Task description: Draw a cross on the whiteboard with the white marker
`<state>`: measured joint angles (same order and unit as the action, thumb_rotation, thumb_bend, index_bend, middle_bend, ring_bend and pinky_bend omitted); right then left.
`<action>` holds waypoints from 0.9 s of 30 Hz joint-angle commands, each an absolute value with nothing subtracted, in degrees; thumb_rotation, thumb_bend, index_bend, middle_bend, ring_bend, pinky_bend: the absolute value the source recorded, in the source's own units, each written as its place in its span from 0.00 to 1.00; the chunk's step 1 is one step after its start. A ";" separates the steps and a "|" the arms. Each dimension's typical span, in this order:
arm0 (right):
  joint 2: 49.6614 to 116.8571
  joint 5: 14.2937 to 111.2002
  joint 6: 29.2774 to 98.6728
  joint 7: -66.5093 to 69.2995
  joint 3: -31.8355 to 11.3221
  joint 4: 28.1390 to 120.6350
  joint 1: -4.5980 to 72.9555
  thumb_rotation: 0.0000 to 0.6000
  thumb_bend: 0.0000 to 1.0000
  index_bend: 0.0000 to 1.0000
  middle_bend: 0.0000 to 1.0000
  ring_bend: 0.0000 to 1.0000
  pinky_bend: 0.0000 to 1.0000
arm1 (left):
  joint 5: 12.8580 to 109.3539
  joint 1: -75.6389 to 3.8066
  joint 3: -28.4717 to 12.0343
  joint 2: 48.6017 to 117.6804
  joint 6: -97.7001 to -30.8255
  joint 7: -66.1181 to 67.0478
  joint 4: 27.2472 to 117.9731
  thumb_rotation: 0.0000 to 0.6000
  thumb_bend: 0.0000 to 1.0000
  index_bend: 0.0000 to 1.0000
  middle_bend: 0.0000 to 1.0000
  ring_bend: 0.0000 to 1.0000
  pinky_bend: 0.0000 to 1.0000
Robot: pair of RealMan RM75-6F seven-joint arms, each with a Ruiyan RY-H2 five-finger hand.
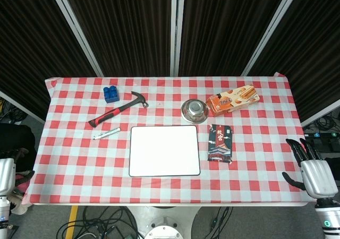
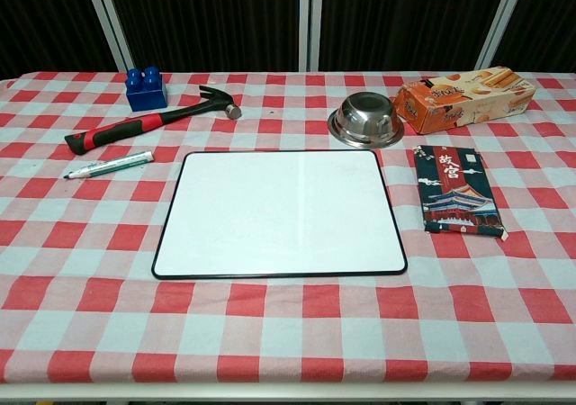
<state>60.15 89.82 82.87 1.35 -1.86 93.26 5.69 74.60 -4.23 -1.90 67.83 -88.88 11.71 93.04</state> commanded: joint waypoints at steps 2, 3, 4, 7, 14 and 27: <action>60.02 89.64 82.67 0.91 -2.01 93.49 5.90 1.00 0.14 0.04 0.11 0.00 0.09 | 74.43 -4.42 -2.27 68.11 -87.89 11.98 93.03 1.00 0.12 0.35 0.40 0.35 0.36; 60.00 89.65 82.75 0.88 -2.02 93.51 5.87 1.00 0.14 0.04 0.11 0.00 0.09 | 74.42 -4.51 -2.44 68.16 -87.76 12.14 93.00 1.00 0.12 0.35 0.40 0.35 0.36; 59.99 89.66 82.87 0.89 -2.02 93.52 5.83 1.00 0.14 0.04 0.11 0.00 0.09 | 74.40 -4.62 -2.66 68.20 -87.62 12.19 92.97 1.00 0.12 0.35 0.40 0.35 0.36; 59.98 89.54 83.21 0.93 -2.22 93.50 5.80 1.00 0.14 0.04 0.11 0.00 0.09 | 74.87 -6.19 -4.08 68.36 -86.26 11.76 92.84 1.00 0.12 0.35 0.39 0.35 0.42; 59.48 89.53 82.80 -0.36 -2.91 94.05 6.69 1.00 0.14 0.04 0.11 0.00 0.09 | 74.14 -16.83 -9.04 69.28 -73.34 12.85 91.65 1.00 0.12 0.36 0.38 0.46 0.77; 59.01 88.31 81.90 -2.15 -3.14 95.42 7.17 1.00 0.14 0.04 0.11 0.00 0.09 | 55.18 -35.66 -14.18 82.81 -48.79 21.79 78.77 1.00 0.22 0.41 0.46 0.75 0.96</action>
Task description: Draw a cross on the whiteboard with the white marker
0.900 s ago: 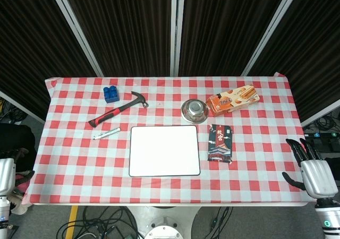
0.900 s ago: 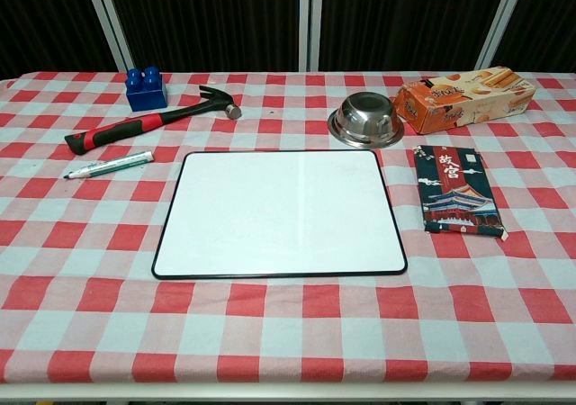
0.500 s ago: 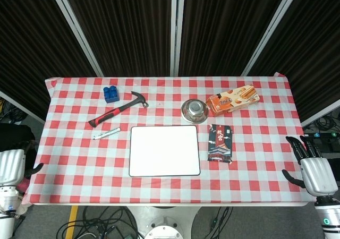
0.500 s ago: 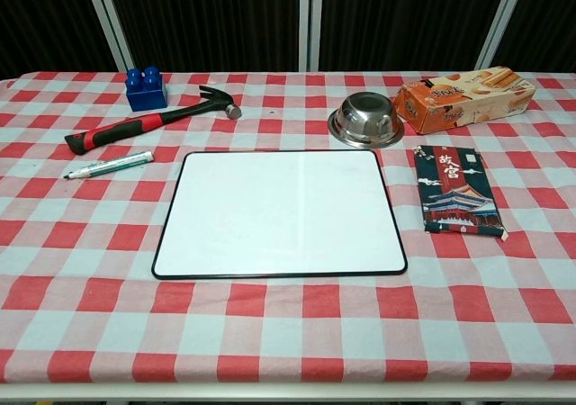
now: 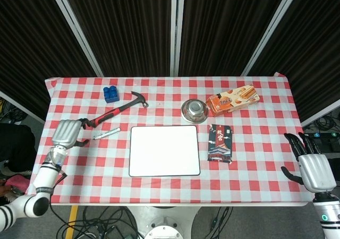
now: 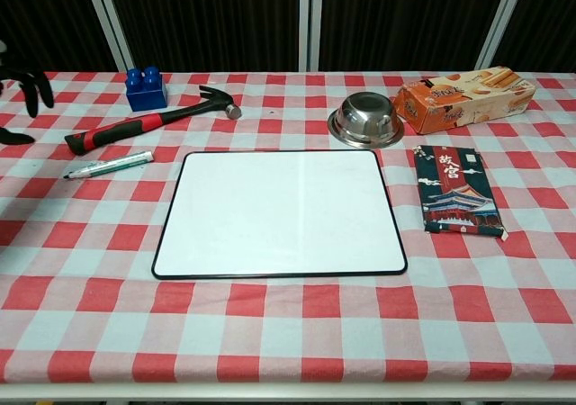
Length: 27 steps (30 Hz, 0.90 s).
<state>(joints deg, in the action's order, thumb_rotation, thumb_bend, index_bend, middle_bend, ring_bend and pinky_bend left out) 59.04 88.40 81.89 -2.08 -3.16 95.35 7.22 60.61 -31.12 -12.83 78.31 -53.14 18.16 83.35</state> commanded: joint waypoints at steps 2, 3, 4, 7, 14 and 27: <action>58.96 88.15 81.94 -2.26 -3.09 95.51 7.07 1.00 0.14 0.04 0.11 0.00 0.09 | 51.78 -37.40 -14.08 85.06 -47.56 23.89 76.15 1.00 0.23 0.41 0.46 0.76 0.97; 58.96 88.08 81.95 -2.26 -3.08 95.53 7.04 1.00 0.14 0.04 0.11 0.00 0.09 | 50.33 -38.02 -14.04 85.98 -47.23 24.67 75.12 1.00 0.23 0.41 0.46 0.77 0.97; 58.95 88.01 81.94 -2.26 -3.06 95.52 7.01 1.00 0.14 0.04 0.11 0.00 0.09 | 49.01 -38.64 -13.89 86.80 -46.92 25.60 74.19 1.00 0.24 0.41 0.46 0.78 0.98; 58.96 87.79 81.85 -2.19 -3.08 95.46 7.02 1.00 0.14 0.04 0.11 0.00 0.09 | 44.80 -40.26 -13.73 88.79 -46.70 28.15 72.50 1.00 0.24 0.41 0.46 0.78 0.98; 59.22 87.55 81.48 -1.73 -2.96 94.97 7.11 1.00 0.14 0.04 0.11 0.00 0.09 | 36.20 -44.27 -13.52 92.34 -47.47 34.22 70.24 1.00 0.24 0.41 0.49 0.81 0.99; 58.83 86.47 81.06 -1.52 -2.79 94.82 6.84 1.00 0.14 0.04 0.11 0.00 0.09 | 25.42 -49.88 -12.70 97.22 -47.49 41.47 65.60 1.00 0.24 0.42 0.49 0.81 0.99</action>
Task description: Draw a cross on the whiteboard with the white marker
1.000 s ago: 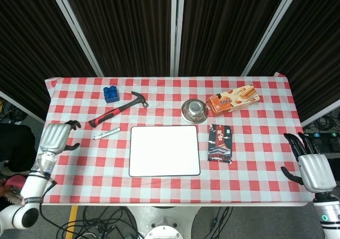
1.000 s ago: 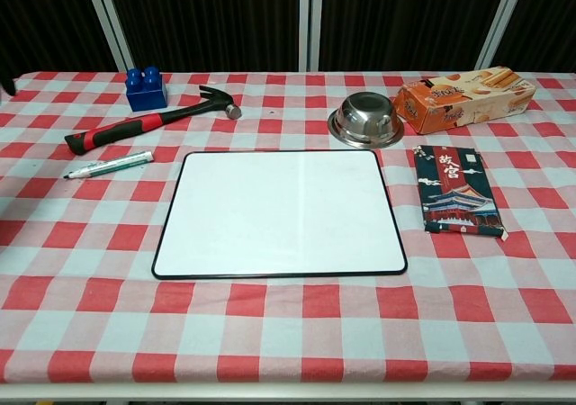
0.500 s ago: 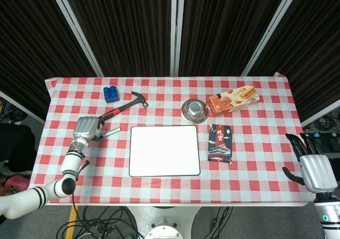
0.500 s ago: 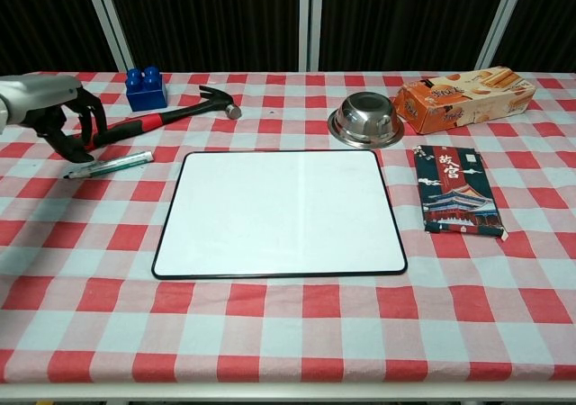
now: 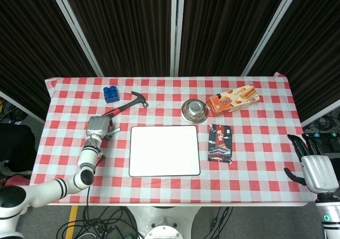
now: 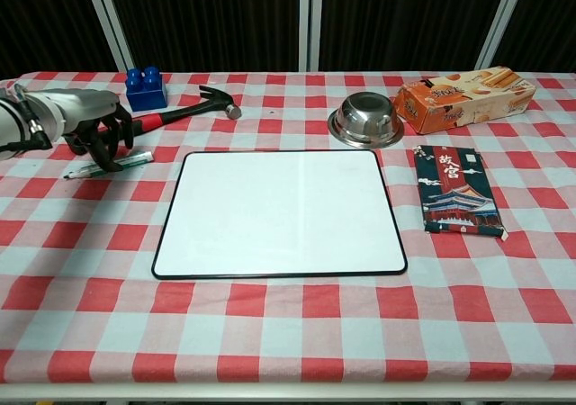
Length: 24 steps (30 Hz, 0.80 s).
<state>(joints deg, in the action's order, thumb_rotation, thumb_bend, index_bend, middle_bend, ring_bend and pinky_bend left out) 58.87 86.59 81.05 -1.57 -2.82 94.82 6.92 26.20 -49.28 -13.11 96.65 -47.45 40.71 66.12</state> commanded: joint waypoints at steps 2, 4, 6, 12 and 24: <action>58.83 86.26 81.02 -1.48 -2.79 94.75 6.77 1.00 0.14 0.04 0.11 0.00 0.09 | 24.56 -50.38 -12.43 97.60 -47.40 42.15 65.31 1.00 0.24 0.42 0.49 0.81 0.99; 58.88 86.12 80.88 -1.49 -2.80 94.71 6.80 1.00 0.14 0.04 0.11 0.00 0.09 | 23.94 -50.76 -12.27 97.82 -47.37 42.56 65.22 1.00 0.24 0.43 0.49 0.81 0.99; 58.94 86.03 80.66 -1.49 -2.82 94.69 6.91 1.00 0.14 0.04 0.11 0.00 0.09 | 23.67 -51.15 -12.11 97.95 -47.54 42.90 65.35 1.00 0.25 0.44 0.49 0.81 0.99; 59.15 85.77 80.08 -1.55 -2.88 94.58 7.21 1.00 0.14 0.04 0.11 0.00 0.09 | 23.81 -51.56 -11.31 98.24 -48.37 43.25 65.45 1.00 0.25 0.48 0.51 0.81 0.99; 59.46 85.54 79.62 -1.63 -2.84 94.52 7.43 1.00 0.14 0.04 0.11 0.00 0.09 | 24.43 -50.73 -10.09 97.68 -48.04 42.03 64.74 1.00 0.29 0.53 0.56 0.81 0.99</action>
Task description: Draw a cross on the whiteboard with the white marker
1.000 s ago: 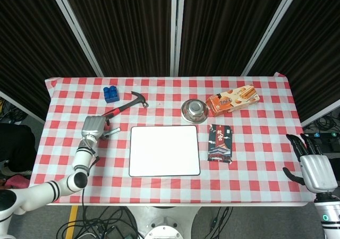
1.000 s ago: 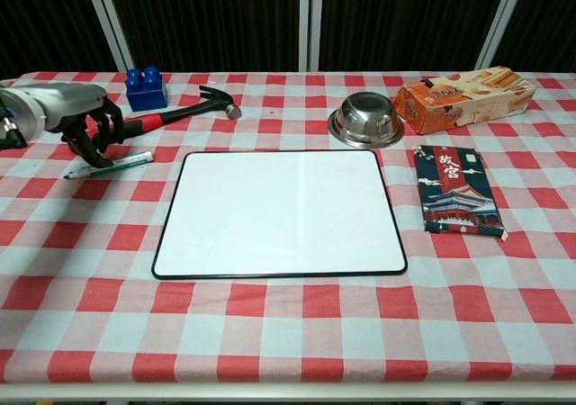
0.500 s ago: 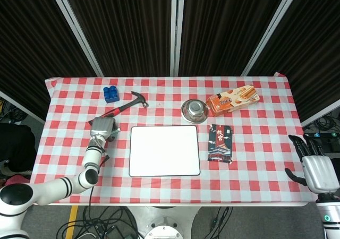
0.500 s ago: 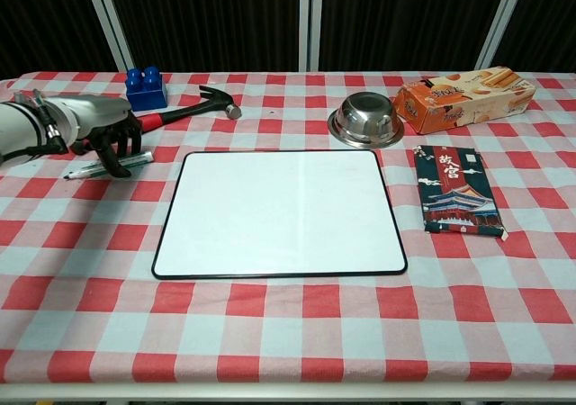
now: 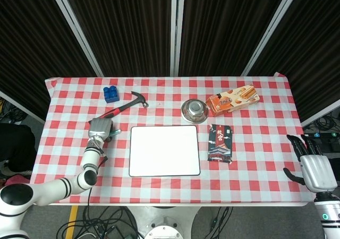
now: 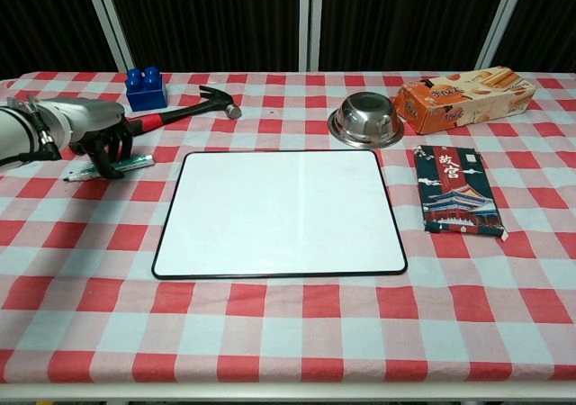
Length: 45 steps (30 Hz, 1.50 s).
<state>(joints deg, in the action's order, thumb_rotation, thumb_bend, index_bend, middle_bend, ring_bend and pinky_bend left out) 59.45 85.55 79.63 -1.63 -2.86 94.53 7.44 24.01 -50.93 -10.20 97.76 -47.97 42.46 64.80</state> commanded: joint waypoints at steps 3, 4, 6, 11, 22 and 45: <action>59.49 85.39 79.54 -1.69 -2.77 94.54 7.38 1.00 0.14 0.04 0.11 0.00 0.09 | 25.32 -50.42 -9.85 97.64 -48.11 41.32 64.76 1.00 0.31 0.55 0.57 0.81 0.99; 59.49 85.38 79.54 -1.68 -2.77 94.55 7.37 1.00 0.14 0.04 0.11 0.00 0.09 | 25.54 -50.39 -9.78 97.60 -47.99 41.17 64.81 1.00 0.31 0.56 0.58 0.81 0.98; 59.48 85.48 79.64 -1.68 -2.76 94.56 7.36 1.00 0.14 0.04 0.11 0.00 0.09 | 26.37 -50.26 -9.84 97.60 -48.21 40.49 65.06 1.00 0.32 0.58 0.58 0.82 0.99; 59.33 85.65 79.82 -1.80 -2.77 94.70 7.35 1.00 0.14 0.04 0.11 0.00 0.09 | 32.57 -49.12 -10.56 95.70 -50.43 36.13 69.67 1.00 0.34 0.61 0.60 0.82 0.98; 59.00 86.21 79.60 -2.35 -2.52 95.41 7.57 1.00 0.14 0.04 0.11 0.00 0.09 | 59.34 -45.91 -12.78 96.10 -49.93 9.25 76.68 1.00 0.34 0.60 0.59 0.78 0.95; 58.38 84.84 78.77 -4.52 -2.70 97.92 7.81 1.00 0.14 0.04 0.11 0.00 0.09 | 80.93 -42.48 -7.49 110.36 -57.46 -28.65 46.72 1.00 0.34 0.60 0.59 0.76 0.93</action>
